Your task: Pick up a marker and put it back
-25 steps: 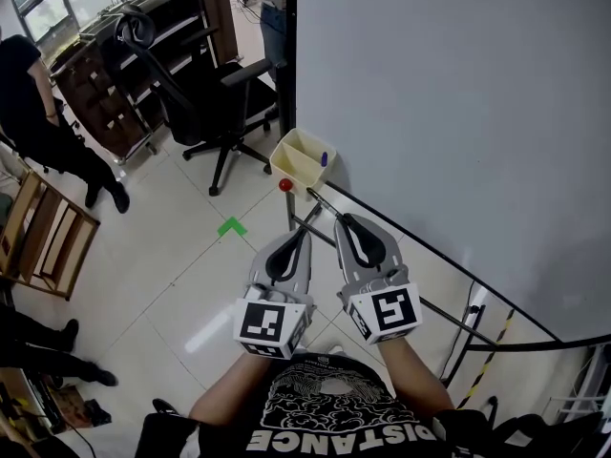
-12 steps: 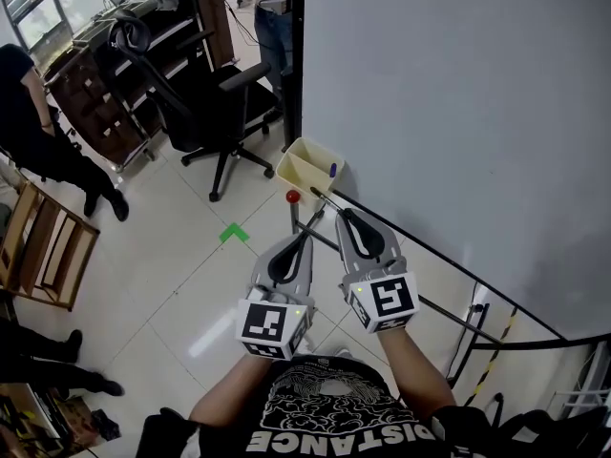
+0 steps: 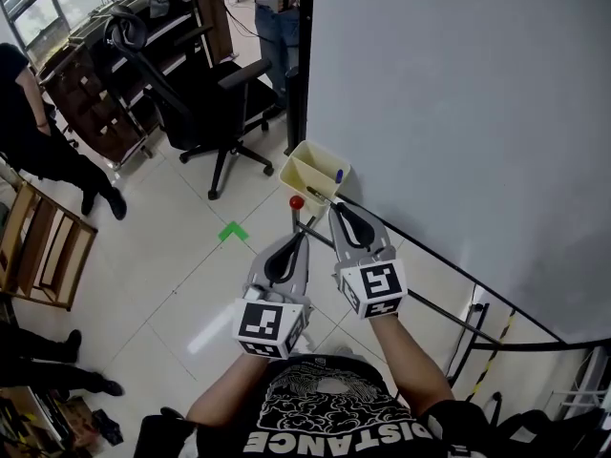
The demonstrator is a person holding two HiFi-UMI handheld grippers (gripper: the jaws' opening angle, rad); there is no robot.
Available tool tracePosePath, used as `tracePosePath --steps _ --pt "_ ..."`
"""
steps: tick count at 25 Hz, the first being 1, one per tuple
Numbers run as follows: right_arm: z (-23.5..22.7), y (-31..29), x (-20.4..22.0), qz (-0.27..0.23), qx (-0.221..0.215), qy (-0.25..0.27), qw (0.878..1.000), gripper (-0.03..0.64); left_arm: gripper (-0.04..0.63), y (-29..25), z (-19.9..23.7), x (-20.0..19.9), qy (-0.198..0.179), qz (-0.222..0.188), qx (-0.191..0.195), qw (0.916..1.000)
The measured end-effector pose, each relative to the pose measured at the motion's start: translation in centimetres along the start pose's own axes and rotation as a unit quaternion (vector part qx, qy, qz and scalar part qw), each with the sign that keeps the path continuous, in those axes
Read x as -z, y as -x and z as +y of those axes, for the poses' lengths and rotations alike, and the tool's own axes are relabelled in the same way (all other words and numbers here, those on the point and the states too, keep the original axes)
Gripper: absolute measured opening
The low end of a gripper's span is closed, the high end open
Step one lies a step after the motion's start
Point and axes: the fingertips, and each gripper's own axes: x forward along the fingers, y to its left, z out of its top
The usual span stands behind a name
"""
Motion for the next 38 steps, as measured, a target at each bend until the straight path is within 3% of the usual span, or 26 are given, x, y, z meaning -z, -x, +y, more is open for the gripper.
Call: tracePosePath --steps 22,38 --pt "0.2 -2.5 3.5 0.032 -0.006 -0.009 0.999 0.034 0.005 -0.5 0.8 0.7 0.004 0.005 -0.006 1.0000" --pt "0.1 -1.0 1.8 0.013 -0.007 -0.007 1.000 0.044 0.005 -0.5 0.5 0.4 0.006 0.003 -0.008 0.9999"
